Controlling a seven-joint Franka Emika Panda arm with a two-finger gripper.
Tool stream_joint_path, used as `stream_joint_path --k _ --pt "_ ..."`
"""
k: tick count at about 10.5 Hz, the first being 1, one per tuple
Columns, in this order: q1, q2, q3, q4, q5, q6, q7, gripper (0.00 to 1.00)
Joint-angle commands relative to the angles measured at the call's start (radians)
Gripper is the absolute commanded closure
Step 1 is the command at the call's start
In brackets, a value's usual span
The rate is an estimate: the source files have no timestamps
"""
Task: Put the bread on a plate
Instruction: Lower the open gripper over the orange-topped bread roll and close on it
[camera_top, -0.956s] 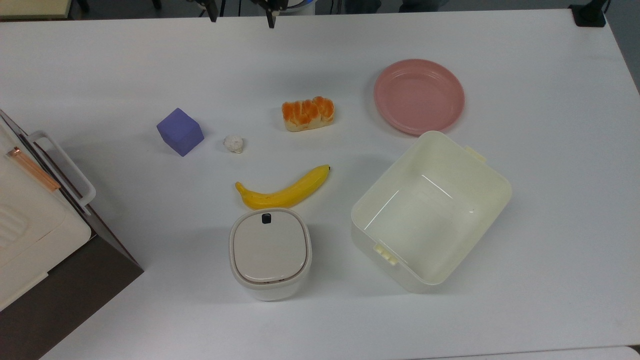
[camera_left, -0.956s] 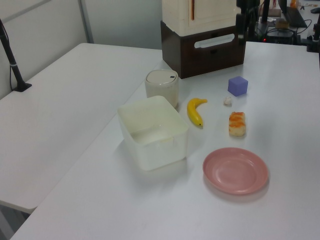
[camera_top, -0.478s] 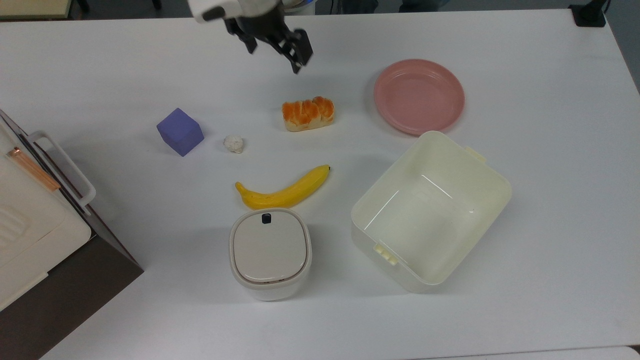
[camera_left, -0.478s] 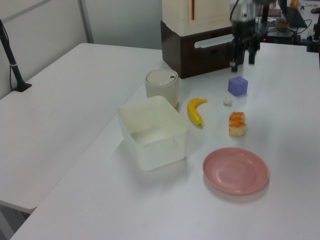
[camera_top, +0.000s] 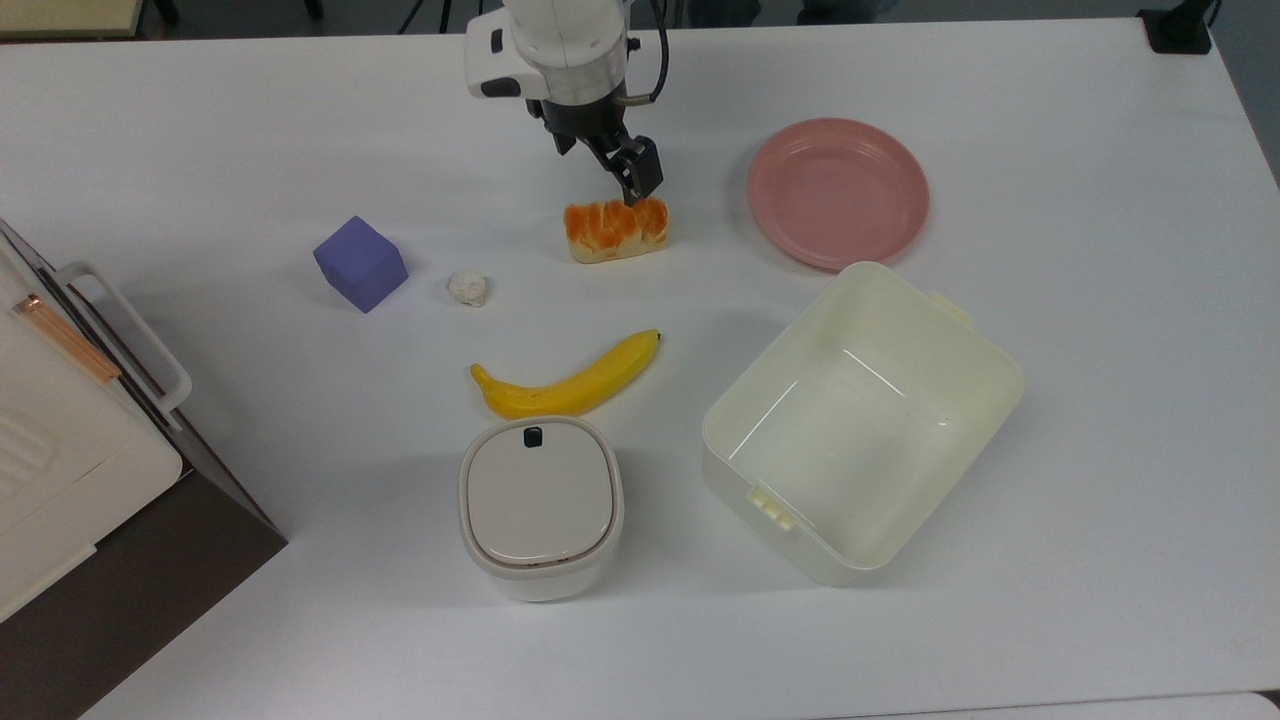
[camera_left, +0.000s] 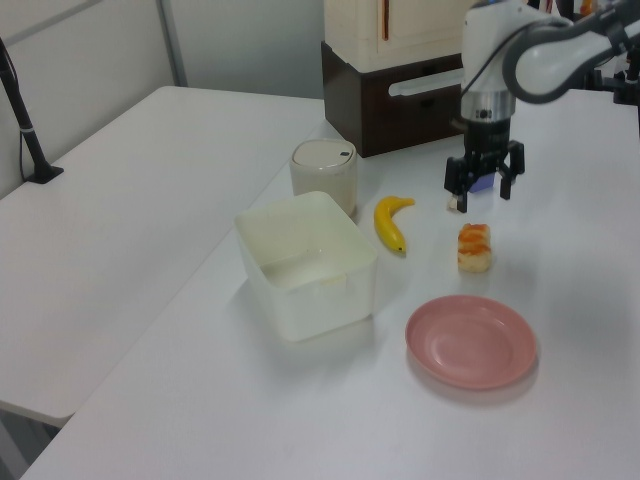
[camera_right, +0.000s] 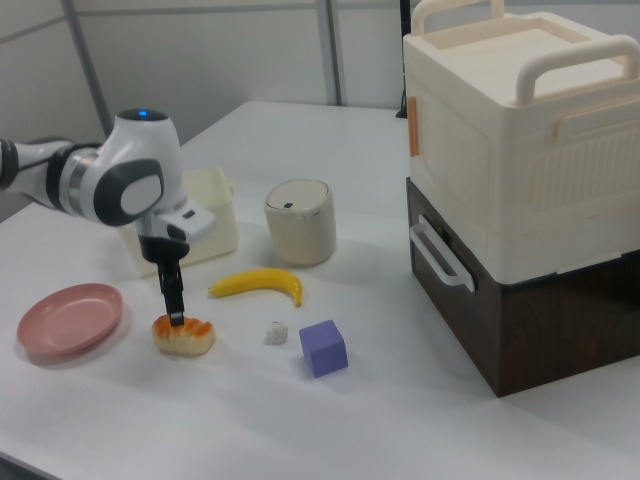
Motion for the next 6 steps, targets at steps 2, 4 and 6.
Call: stream_joint_path --k 2,4,6 --pt "0.012 0.037 0.017 -0.104 0.014 0.175 0.096 0.0" --pt "0.033 0.057 0.018 -0.104 0.014 0.21 0.107 0.08" --pt "0.036 0.067 0.018 -0.095 0.014 0.226 0.109 0.29"
